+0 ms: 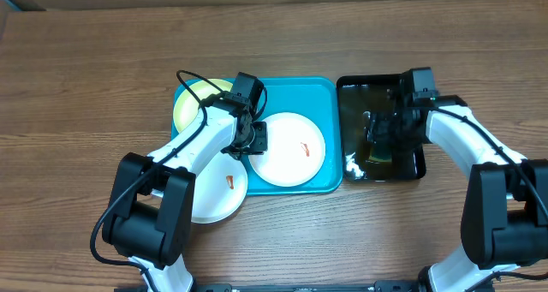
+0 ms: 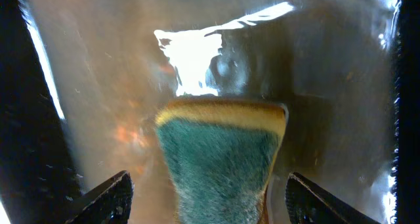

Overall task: Clean dirty plates on tray and stack at the side
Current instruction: 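Lift the sponge out of the water with the right gripper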

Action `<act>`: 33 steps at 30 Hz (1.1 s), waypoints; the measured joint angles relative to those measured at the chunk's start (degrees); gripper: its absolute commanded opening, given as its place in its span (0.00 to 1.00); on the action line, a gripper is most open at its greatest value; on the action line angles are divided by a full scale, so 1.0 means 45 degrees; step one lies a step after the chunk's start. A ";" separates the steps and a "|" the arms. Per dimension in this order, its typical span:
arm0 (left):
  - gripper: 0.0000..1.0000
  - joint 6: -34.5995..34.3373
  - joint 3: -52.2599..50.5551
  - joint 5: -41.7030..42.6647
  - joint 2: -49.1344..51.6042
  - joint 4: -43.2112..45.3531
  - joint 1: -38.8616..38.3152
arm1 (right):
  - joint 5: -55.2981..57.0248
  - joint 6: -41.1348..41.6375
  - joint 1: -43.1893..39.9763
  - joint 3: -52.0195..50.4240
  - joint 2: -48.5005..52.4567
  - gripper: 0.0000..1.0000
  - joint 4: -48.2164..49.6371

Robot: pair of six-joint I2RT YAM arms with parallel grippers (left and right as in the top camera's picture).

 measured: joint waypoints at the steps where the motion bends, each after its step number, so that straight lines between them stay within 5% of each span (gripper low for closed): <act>1: 0.35 0.0000 -0.0044 0.0000 0.0000 0.0024 0.0000 | -0.0015 0.0005 0.0000 -0.0160 0.0000 0.68 0.0141; 9: 0.30 -0.0015 -0.0544 -0.0102 0.0000 0.0403 0.0000 | -0.0073 0.0005 0.0000 -0.0432 0.0000 0.65 0.0228; 10: 0.29 -0.0058 -0.0559 -0.0107 0.0000 0.0427 0.0000 | -0.0073 0.0015 -0.0005 -0.0432 0.0000 0.58 0.0233; 13: 0.19 -0.0253 -0.0568 -0.0112 0.0000 0.0525 0.0000 | -0.0078 -0.0039 0.0000 -0.0432 0.0000 0.09 0.0272; 14: 0.16 -0.0282 -0.0568 -0.0121 0.0000 0.0578 0.0000 | -0.0083 0.0000 0.0000 -0.0437 0.0000 0.04 0.0306; 28: 0.15 -0.0330 -0.0568 -0.0151 0.0000 0.0763 0.0000 | -0.0306 -0.0627 0.0126 0.2652 0.0024 0.04 -0.3376; 33: 0.04 -0.0335 -0.0568 -0.0131 -0.0010 0.0845 0.0000 | 0.0335 -0.0656 0.0505 0.2705 0.0024 0.04 -0.3648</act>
